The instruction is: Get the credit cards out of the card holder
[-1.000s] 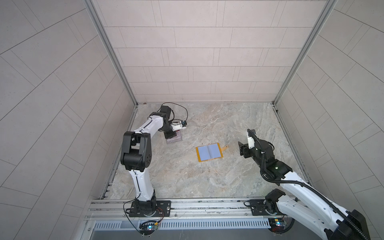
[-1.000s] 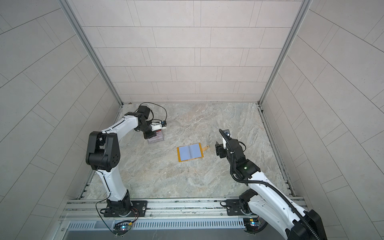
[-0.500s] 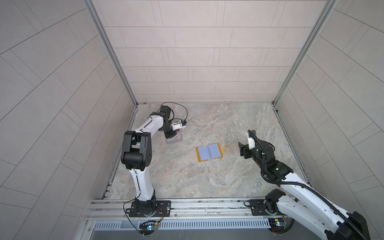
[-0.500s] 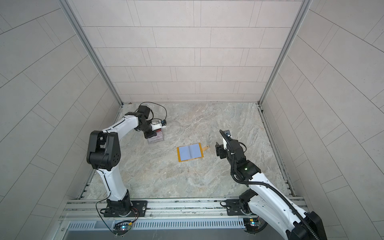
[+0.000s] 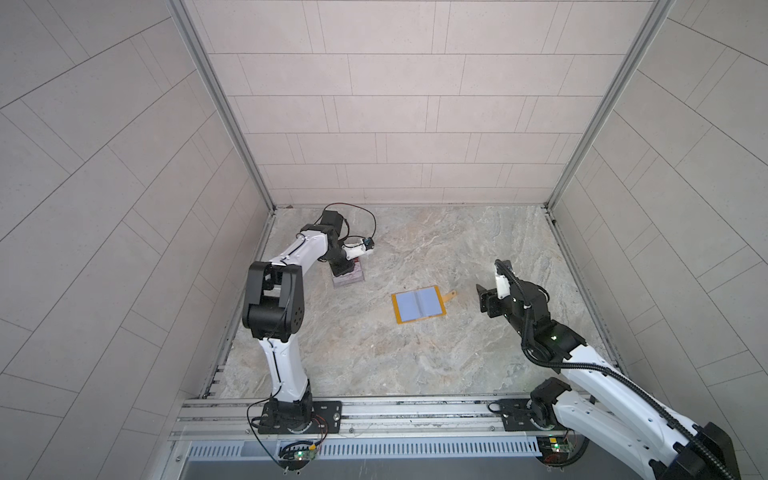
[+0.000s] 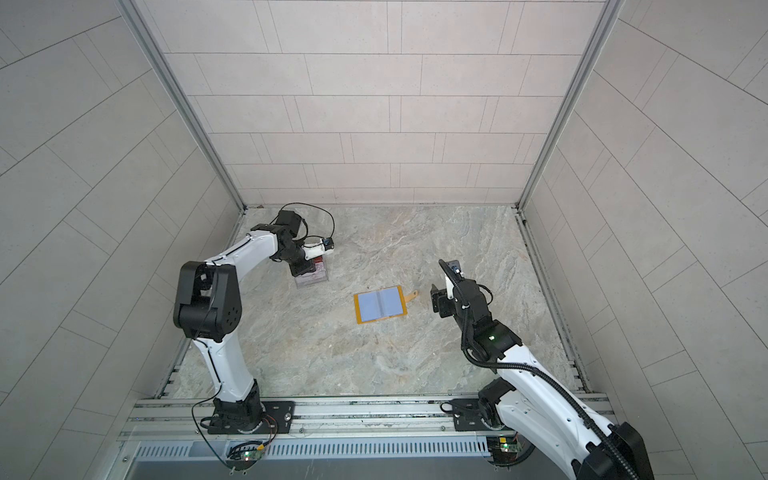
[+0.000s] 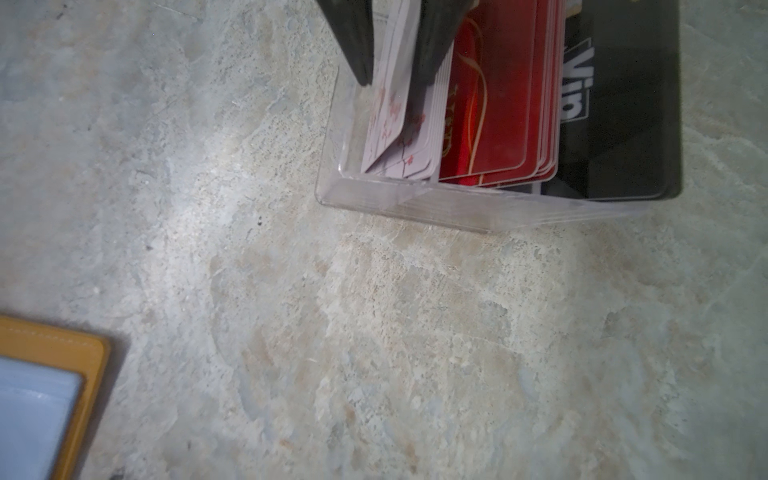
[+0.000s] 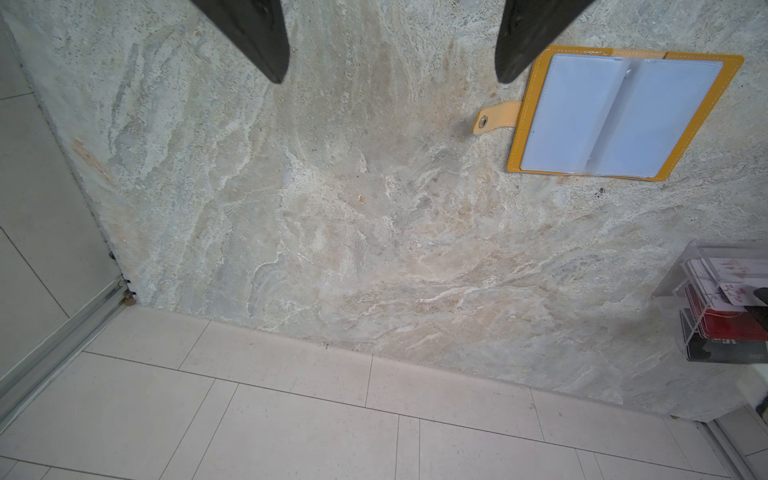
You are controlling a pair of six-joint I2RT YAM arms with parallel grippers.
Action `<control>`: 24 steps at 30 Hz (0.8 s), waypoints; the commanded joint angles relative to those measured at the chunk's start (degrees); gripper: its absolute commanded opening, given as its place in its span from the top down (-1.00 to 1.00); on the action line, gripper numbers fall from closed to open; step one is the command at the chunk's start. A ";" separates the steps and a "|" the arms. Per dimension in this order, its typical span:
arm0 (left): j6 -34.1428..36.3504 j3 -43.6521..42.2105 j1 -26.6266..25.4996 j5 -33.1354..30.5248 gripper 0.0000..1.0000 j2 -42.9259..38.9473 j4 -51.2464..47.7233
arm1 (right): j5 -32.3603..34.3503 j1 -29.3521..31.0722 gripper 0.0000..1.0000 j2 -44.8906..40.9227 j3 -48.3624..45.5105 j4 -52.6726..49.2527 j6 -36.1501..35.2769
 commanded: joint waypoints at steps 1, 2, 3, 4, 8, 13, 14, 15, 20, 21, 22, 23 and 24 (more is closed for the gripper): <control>-1.54 -1.13 0.29 -1.62 0.33 -3.73 2.88 | -0.30 -0.29 -0.61 0.63 0.50 -0.03 -0.53; -1.81 -1.35 0.22 -2.14 0.30 -4.41 3.44 | -0.24 -0.24 -0.61 0.78 0.62 -0.07 -0.54; -2.16 -1.44 0.24 -2.55 0.28 -4.93 3.74 | -0.12 -0.25 -0.61 1.00 0.64 -0.19 -0.59; -2.36 -1.44 0.26 -3.00 0.26 -5.42 3.83 | 0.07 -0.20 -0.61 1.06 0.56 -0.18 -0.55; -3.45 -1.53 0.22 -3.48 0.18 -7.81 3.93 | 0.71 -0.51 -0.61 1.44 0.81 -0.24 -0.54; -4.52 -2.92 0.26 -2.90 0.09 -12.44 5.01 | 0.87 -0.84 -0.61 1.73 1.33 -0.24 -0.67; -5.19 -3.14 0.27 -2.92 0.07 -13.64 5.41 | 1.38 -0.94 -0.61 1.81 1.49 -0.24 -0.63; -6.55 -3.51 0.56 -2.74 0.05 -15.05 6.56 | 1.87 -1.21 -0.62 1.92 1.68 -0.26 -0.63; -19.69 -4.56 7.79 3.29 -0.11 -22.20 12.42 | 3.54 -3.02 -0.65 3.28 3.20 -0.17 -0.77; -22.25 -5.31 9.40 4.24 -0.12 -23.94 13.94 | 4.59 -3.27 -0.65 3.57 3.47 0.03 -0.99; -25.31 -7.12 11.26 4.57 -0.13 -26.21 16.59 | 5.89 -3.61 -0.67 4.00 3.63 0.44 -1.19; -28.69 -9.53 12.90 4.32 -0.14 -28.89 20.10 | 7.21 -4.09 -0.68 4.55 3.63 1.11 -1.47; -31.26 -12.00 14.24 4.25 -0.17 -30.97 23.17 | 8.13 -4.54 -0.70 4.99 3.47 1.88 -1.87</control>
